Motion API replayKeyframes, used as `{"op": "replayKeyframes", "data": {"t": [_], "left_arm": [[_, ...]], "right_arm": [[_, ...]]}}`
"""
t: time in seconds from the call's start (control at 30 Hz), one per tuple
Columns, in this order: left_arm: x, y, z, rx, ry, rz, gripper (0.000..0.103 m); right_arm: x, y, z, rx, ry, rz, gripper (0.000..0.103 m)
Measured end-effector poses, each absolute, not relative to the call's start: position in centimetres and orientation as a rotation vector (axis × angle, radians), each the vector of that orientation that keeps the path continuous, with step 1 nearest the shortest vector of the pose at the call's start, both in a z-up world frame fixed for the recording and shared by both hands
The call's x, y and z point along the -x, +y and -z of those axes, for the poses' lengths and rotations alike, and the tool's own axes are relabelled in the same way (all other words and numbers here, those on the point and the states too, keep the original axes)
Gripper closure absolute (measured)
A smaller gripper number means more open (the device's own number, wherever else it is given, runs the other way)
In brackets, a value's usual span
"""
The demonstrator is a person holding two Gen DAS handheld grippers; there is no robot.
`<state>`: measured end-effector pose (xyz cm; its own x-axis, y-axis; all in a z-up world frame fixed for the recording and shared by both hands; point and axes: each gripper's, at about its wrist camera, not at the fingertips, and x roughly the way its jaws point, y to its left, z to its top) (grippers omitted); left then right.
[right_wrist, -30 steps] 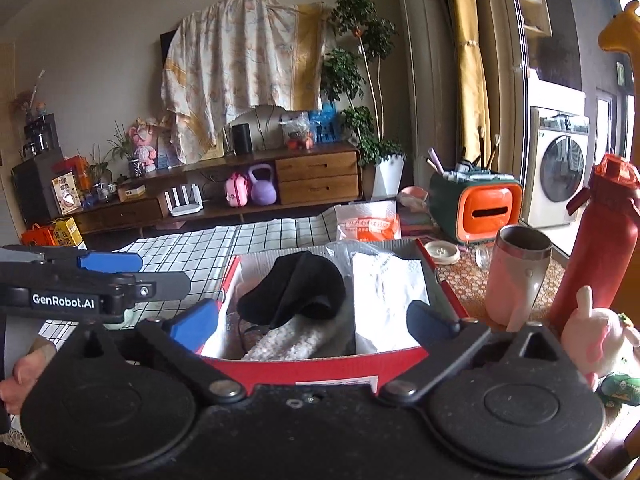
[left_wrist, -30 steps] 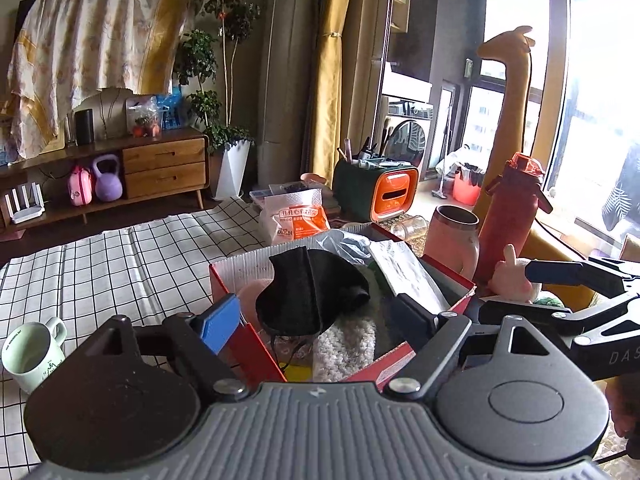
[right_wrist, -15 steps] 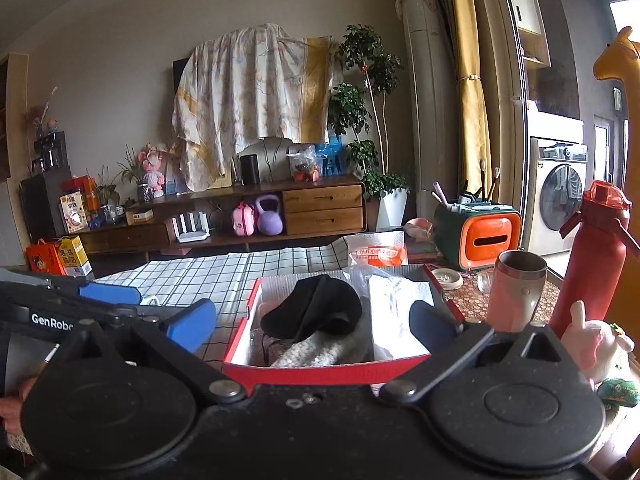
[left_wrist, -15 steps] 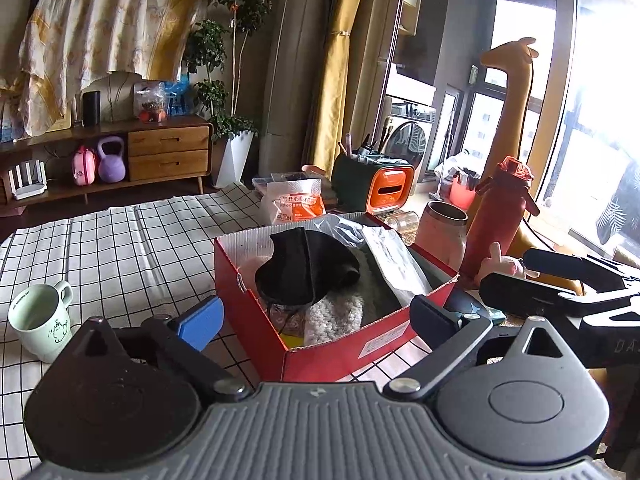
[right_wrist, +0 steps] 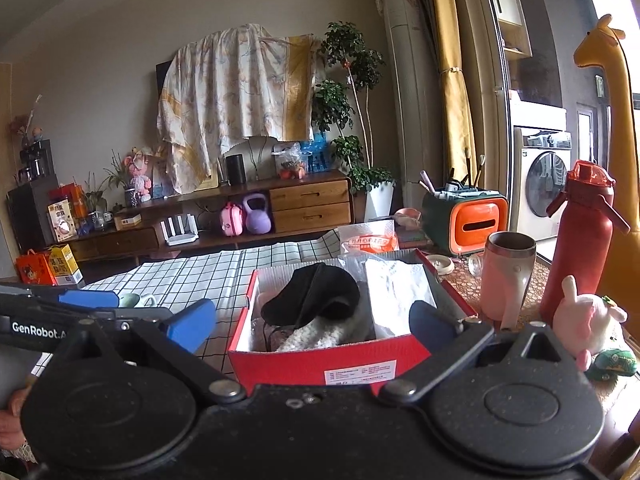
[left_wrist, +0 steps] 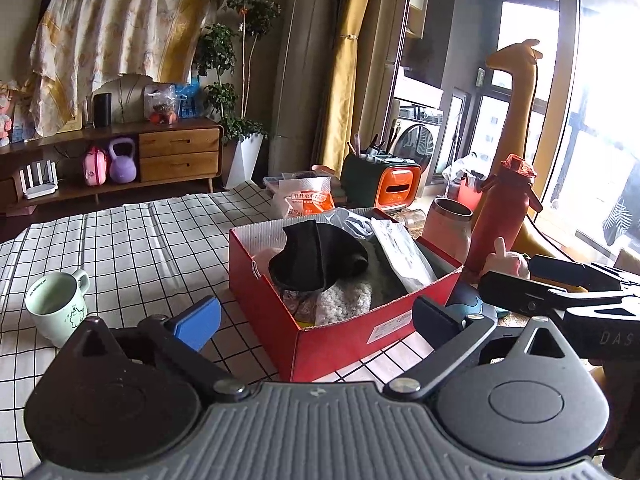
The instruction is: Organize soft objects
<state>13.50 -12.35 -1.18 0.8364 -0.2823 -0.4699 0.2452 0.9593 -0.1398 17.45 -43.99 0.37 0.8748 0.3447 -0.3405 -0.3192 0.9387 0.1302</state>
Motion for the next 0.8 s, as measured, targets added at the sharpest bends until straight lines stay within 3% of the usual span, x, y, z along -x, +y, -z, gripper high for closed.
{"op": "replayKeyframes", "data": {"t": [0.8], "left_arm": [[-12.3,-12.2,1.6,0.080,0.510,0.264,0.000]], "right_arm": [[-16.8,-43.3,0.3,-0.068,0.395,-0.346,0.000]]}}
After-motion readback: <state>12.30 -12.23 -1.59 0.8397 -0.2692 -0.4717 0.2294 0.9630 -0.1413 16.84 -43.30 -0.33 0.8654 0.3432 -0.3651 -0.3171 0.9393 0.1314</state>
